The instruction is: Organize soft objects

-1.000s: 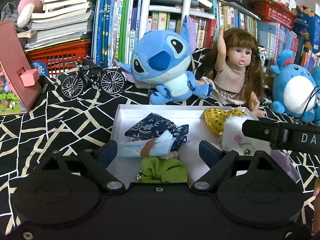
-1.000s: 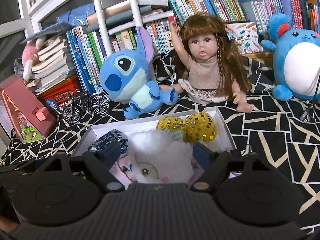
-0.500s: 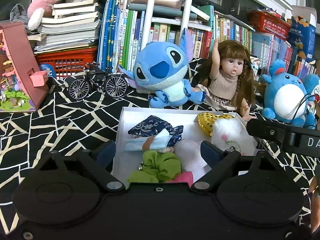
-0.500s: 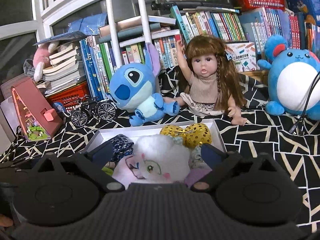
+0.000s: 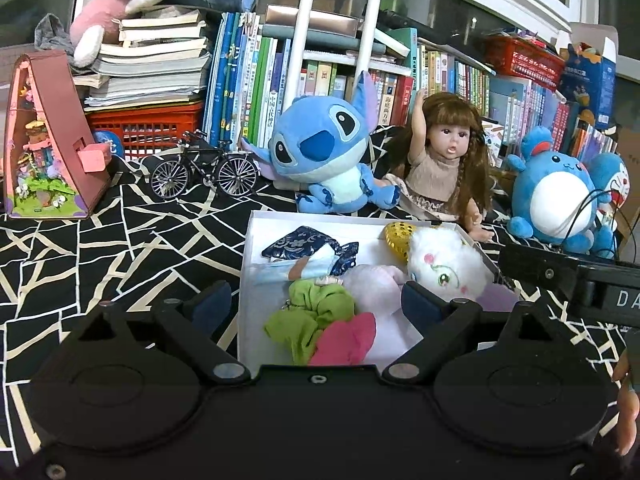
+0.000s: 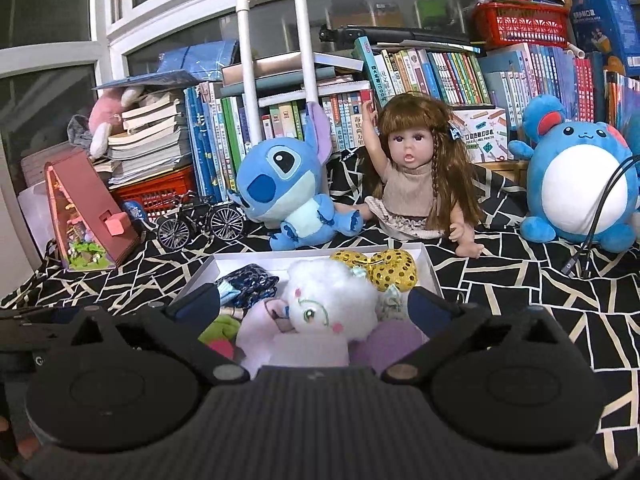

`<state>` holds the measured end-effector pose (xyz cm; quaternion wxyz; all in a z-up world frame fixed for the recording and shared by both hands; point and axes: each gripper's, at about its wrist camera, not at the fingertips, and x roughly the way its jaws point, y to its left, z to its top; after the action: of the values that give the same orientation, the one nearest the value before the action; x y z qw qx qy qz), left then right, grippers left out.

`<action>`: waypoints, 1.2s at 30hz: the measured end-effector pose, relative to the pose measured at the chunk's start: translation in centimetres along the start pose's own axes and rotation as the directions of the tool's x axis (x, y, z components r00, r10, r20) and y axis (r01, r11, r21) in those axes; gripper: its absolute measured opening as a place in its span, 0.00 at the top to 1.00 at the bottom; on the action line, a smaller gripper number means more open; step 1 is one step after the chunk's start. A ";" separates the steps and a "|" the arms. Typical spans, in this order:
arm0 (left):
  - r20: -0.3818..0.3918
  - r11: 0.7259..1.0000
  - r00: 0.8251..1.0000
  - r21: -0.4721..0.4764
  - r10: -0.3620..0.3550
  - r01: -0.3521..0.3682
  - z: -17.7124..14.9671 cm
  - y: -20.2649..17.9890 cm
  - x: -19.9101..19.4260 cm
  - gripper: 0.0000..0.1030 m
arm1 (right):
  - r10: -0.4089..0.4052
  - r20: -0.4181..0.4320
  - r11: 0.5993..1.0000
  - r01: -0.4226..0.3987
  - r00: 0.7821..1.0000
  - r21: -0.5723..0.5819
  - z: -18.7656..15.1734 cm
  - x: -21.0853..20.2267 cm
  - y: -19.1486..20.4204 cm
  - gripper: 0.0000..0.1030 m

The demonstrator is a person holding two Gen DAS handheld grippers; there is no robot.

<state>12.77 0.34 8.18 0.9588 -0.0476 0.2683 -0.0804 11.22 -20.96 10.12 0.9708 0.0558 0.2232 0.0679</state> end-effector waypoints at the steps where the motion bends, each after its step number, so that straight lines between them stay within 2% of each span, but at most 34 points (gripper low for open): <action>1: 0.002 1.000 1.000 0.003 0.003 -0.003 -0.2 0.0 -0.2 0.11 | 0.000 0.002 1.000 0.000 1.000 -0.004 -0.2 -0.2 0.1 0.00; 14: -0.003 1.000 1.000 0.022 0.011 -0.011 -3.0 0.0 -2.0 0.11 | -0.022 0.014 0.999 0.022 1.000 -0.032 -3.1 -1.9 0.3 0.00; 24: -0.054 0.999 0.998 0.027 0.029 -0.028 -4.9 -0.4 -1.4 0.11 | -0.054 -0.027 0.998 0.053 0.998 -0.013 -5.5 -1.8 -0.5 0.00; 36: -0.111 0.996 0.990 0.022 0.085 -0.084 -7.1 -0.2 0.0 0.11 | -0.087 -0.082 0.996 0.087 0.993 -0.005 -7.7 -0.9 -1.2 0.00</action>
<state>9.02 -0.21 2.19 0.9453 -0.0235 0.3224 -0.0445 7.15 -21.66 3.42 0.9629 0.0423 0.2650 0.0280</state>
